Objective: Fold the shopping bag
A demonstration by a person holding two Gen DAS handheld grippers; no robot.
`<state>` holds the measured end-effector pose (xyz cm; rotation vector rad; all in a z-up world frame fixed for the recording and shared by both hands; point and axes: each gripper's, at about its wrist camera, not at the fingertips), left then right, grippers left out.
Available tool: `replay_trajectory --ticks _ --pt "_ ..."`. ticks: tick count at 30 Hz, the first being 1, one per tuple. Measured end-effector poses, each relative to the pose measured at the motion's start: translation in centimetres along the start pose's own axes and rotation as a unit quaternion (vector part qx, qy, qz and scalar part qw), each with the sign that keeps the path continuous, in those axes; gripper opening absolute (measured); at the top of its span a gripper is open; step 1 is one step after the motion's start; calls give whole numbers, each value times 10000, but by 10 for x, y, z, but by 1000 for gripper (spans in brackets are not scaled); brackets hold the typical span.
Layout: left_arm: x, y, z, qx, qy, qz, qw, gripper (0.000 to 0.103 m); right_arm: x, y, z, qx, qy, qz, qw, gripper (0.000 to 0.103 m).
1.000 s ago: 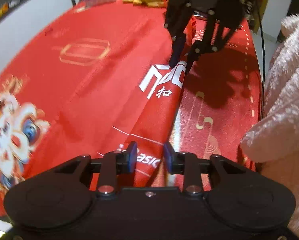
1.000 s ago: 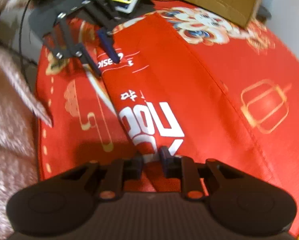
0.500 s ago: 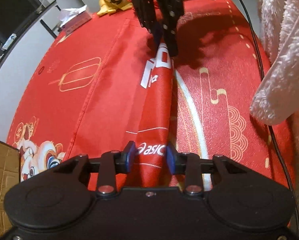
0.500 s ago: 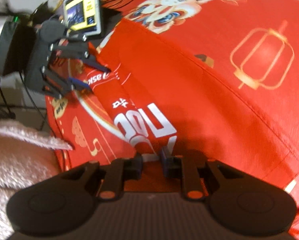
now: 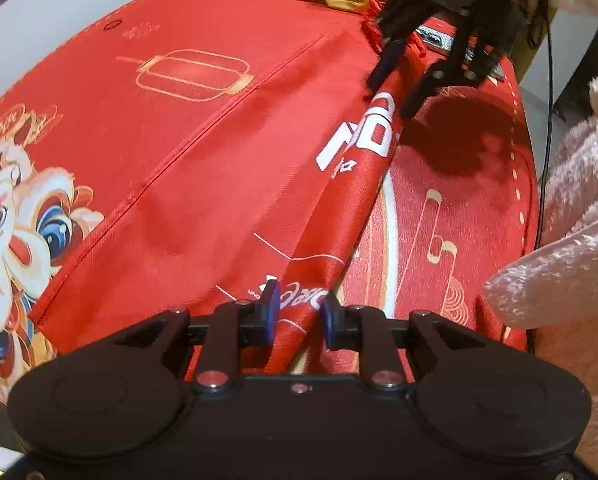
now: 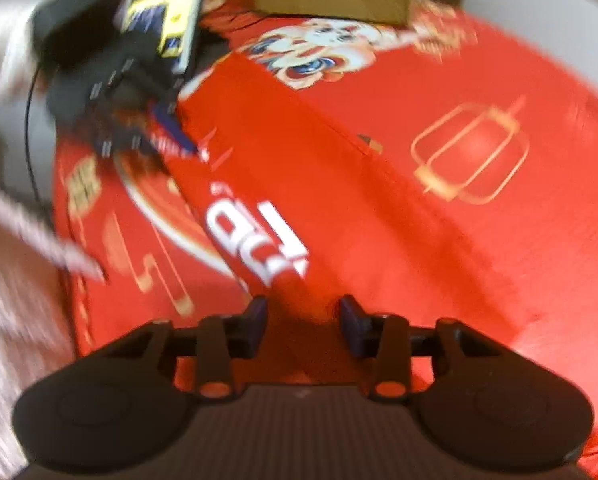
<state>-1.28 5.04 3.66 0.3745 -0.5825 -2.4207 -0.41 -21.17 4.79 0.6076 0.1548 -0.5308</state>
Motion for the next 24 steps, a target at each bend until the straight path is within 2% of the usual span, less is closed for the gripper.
replay_trajectory --ticks 2,4,7,9,12,16,18,21,22,24 --pt "3 1 1 -28 -103 26 9999 21 -10 -6 6 -58 -302 336 9990 39" --pt "8 0 2 -50 -167 68 9998 21 -15 -11 7 -82 -416 291 9987 39" --pt "14 0 3 -178 -352 218 9990 21 -14 -15 7 127 -576 -198 9981 37" --pt "19 -1 5 -279 -568 311 9975 21 -18 -20 7 184 -634 -298 9974 33" --pt "26 -4 7 -349 -769 389 9957 21 -11 -26 11 218 -443 -911 9946 30" --pt "26 -5 4 -488 -940 676 9921 22 21 -32 20 496 36 -2376 9701 29" --pt "25 -5 3 -557 -1025 819 9898 24 29 -31 19 505 118 -2677 9621 29" --pt "21 -3 1 -689 -965 901 9888 29 37 -26 15 417 141 -3010 9526 29" --pt "18 -3 -2 -731 -1001 973 9875 29 37 -23 14 387 105 -3014 9527 29" --pt "13 -3 -6 -795 -1059 1083 9853 29 28 -17 13 271 -94 -2576 9658 30"
Point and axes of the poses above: each gripper's, at about its wrist camera, not at the fingertips, and z roughly against the way its jaws point, x to its right, y to its top, and after that the axes turned 13 degrees about y, right-handed
